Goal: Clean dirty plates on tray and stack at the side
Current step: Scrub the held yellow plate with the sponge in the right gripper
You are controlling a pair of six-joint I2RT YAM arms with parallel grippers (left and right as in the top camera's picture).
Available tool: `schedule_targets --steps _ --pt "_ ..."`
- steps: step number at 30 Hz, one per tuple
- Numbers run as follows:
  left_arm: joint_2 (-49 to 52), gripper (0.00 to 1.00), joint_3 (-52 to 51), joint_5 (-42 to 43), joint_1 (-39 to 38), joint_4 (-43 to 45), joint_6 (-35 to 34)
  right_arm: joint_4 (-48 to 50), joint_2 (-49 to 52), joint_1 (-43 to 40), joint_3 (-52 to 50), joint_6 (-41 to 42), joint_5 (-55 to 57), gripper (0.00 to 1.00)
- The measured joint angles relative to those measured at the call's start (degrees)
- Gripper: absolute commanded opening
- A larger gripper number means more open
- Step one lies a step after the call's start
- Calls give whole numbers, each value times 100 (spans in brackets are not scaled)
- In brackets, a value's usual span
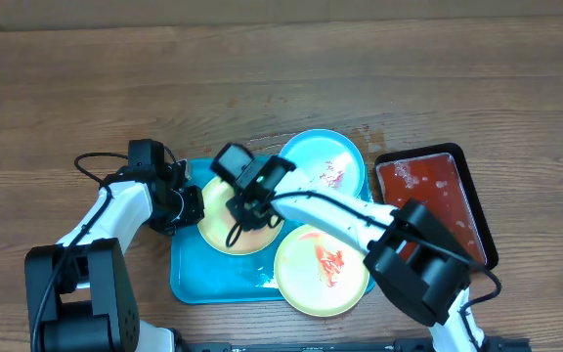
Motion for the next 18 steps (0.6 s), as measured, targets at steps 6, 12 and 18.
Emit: schedule_targets --steps 6,12,18 --pt "0 4 0 0 0 0 -11 26 297 238 9 262 -494 4" --pt "7 4 0 13 0 0 -11 372 411 122 66 688 -686 4" --pt "7 4 0 15 0 0 -11 1043 479 -61 66 1128 -498 4"
